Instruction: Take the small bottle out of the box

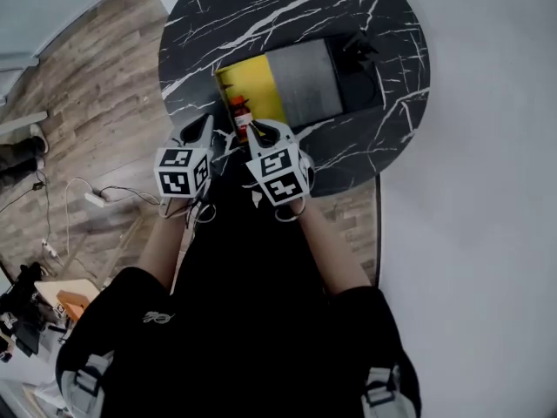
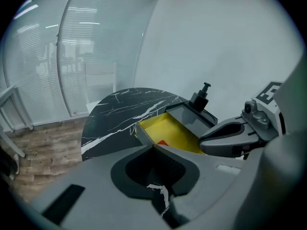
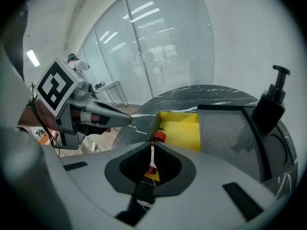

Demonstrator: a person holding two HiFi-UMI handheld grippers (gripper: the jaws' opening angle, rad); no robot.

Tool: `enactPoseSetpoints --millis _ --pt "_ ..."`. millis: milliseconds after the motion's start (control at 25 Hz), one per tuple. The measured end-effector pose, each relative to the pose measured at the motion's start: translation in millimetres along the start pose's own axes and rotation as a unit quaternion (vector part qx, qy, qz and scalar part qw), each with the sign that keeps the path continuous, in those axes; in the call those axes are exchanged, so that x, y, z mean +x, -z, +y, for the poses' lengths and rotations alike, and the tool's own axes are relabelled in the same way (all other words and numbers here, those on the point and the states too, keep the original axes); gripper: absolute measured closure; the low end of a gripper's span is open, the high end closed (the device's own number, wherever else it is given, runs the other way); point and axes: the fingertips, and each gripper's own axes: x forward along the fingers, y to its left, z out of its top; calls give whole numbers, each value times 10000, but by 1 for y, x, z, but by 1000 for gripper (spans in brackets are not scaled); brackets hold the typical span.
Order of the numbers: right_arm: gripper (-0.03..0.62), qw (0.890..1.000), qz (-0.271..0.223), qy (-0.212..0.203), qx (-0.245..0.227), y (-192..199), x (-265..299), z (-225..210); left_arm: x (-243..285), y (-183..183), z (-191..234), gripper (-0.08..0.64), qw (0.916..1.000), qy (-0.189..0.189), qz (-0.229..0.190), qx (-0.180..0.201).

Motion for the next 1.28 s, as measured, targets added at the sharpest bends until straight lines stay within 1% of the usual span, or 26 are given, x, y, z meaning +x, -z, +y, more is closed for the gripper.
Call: enactPoseSetpoints --millis 120,200,400,600,840,1080,1280 --pt "592 9997 98 46 212 4 9 0 9 0 7 561 9999 84 119 53" --pt "523 9992 185 80 337 8 14 0 14 1 11 561 9996 148 203 116" --pt "485 9964 479 197 669 23 28 1 26 4 18 561 9979 341 441 330" --pt "462 9922 729 392 932 31 39 0 34 0 23 561 9952 565 576 561" --pt "449 9869 991 531 1155 38 52 1 41 -9 34 561 9930 712 622 709" --pt "446 9844 962 750 1270 33 57 -4 45 -12 45 561 9924 783 660 688" --pt "437 9829 903 969 1277 22 64 -15 47 -19 49 561 9919 839 661 682"
